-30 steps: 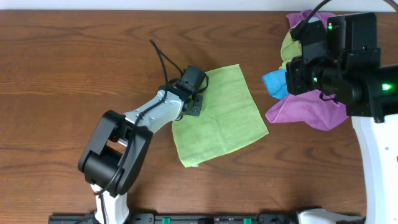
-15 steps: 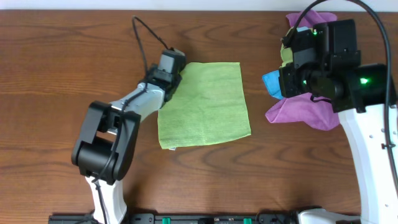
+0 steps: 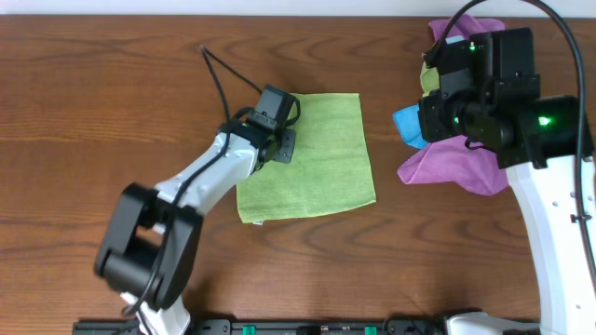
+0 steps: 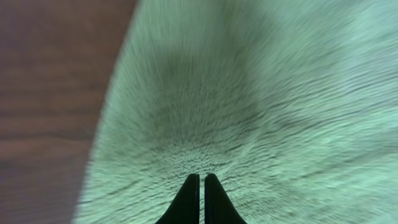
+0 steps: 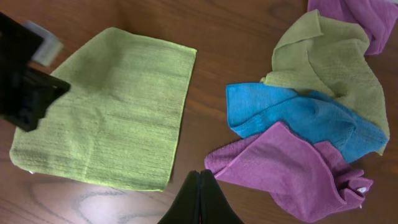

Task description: Fold the cloth

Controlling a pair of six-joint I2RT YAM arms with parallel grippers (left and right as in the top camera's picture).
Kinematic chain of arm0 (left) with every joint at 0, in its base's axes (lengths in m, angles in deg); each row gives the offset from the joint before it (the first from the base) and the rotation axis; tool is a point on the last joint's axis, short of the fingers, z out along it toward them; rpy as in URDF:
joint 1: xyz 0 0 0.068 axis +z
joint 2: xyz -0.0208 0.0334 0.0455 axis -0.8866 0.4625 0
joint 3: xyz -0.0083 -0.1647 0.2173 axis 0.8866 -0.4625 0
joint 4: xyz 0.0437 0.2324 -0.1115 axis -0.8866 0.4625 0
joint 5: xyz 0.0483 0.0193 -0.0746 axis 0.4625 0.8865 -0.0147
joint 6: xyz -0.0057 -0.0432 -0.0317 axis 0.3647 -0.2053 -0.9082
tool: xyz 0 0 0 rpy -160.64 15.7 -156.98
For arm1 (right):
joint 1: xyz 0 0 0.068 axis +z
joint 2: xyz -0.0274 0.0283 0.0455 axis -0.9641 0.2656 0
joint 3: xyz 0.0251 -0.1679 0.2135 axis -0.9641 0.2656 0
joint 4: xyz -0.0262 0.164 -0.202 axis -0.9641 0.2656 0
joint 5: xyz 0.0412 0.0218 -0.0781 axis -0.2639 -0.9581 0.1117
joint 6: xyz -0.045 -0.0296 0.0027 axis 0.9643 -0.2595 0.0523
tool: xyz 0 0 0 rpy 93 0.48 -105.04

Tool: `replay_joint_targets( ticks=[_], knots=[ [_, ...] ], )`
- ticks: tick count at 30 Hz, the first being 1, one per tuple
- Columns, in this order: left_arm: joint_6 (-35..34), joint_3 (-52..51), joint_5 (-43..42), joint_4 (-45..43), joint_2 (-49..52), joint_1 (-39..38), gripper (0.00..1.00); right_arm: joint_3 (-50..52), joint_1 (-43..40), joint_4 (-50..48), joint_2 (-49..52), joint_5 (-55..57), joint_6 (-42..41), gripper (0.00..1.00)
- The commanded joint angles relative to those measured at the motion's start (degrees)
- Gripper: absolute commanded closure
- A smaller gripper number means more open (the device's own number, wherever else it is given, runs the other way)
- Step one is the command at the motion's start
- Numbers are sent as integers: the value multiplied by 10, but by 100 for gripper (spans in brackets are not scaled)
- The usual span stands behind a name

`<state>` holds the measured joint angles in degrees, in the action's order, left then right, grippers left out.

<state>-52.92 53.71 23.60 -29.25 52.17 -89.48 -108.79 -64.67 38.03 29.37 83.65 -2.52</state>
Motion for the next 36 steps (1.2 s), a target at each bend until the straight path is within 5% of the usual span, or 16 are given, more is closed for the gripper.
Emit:
replay_joint_targets(
  ticks=[1, 20, 36],
  knots=[
    [-38, 0, -18, -12, 23, 5, 94, 3, 2, 0, -1, 3, -5, 98],
    [44, 0, 51, -64, 112, 76, 94, 76, 2, -33, -1, 0, -5, 98],
    [2, 0, -47, -38, 111, 85, 94, 208, 89, -209, 95, -153, -31, 98]
  ],
)
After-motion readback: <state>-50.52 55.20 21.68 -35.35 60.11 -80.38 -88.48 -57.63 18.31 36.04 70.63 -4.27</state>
